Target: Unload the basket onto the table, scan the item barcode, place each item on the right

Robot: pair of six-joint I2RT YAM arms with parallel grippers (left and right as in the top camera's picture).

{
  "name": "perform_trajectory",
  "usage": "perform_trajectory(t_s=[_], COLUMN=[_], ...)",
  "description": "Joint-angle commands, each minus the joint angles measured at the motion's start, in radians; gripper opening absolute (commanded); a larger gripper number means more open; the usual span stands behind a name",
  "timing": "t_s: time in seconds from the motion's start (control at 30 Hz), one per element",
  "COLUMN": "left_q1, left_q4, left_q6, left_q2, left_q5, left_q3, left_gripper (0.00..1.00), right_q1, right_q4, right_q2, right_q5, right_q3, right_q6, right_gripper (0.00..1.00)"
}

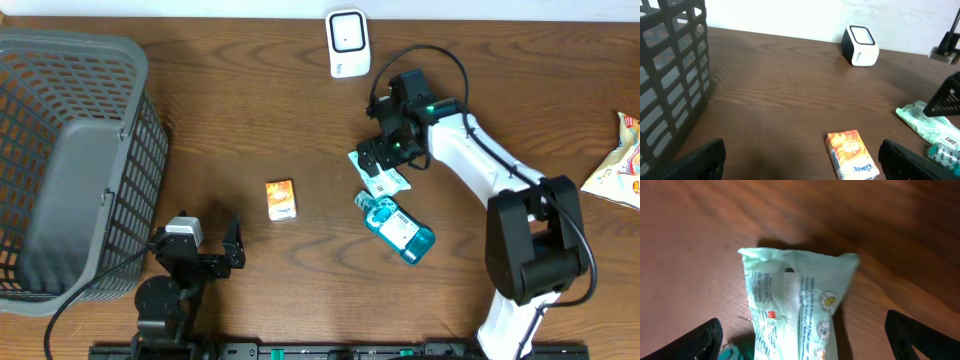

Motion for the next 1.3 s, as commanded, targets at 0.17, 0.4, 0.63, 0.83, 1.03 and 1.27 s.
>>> perform_trajectory(t_s=[0.17,0.4,0.63,0.83,1.03,1.27], left_q1=[0.002,0.002,0.002,0.002,0.002,0.002], left_q4=[-0.032,-0.032,-0.032,-0.032,-0.032,-0.032], left_q6=[0.017,0.017,0.017,0.017,0.017,0.017], left_q2=[0.000,0.000,0.000,0.000,0.000,0.000], left_q5=[0.013,0.013,0.013,0.013,0.013,0.013], left_q3=[-0.014,-0.014,-0.014,-0.014,-0.014,-0.014], left_gripper=[0.98,0.98,0.98,0.98,0.98,0.98], right_q1=[-0.134,-0.153,-0.096,-0.077,-0.082,-0.083], right_q4=[0.033,0.025,0.016,-0.004,-0.005,-0.010], right_q2=[0.077,0.174,0.214,0.214,0.214,0.214], right_q5=[-0.202,-0.361,-0.344,-0.266,-0.283,-0.301], right_q3=[-0.002,-0.002,-0.002,-0.002,-0.001,0.063], right_q6=[-0.135,-0.184,-0.227,-0.240,-0.227,-0.076], right_gripper=[0.99,0.99,0.87,0.40,0.21,0.02])
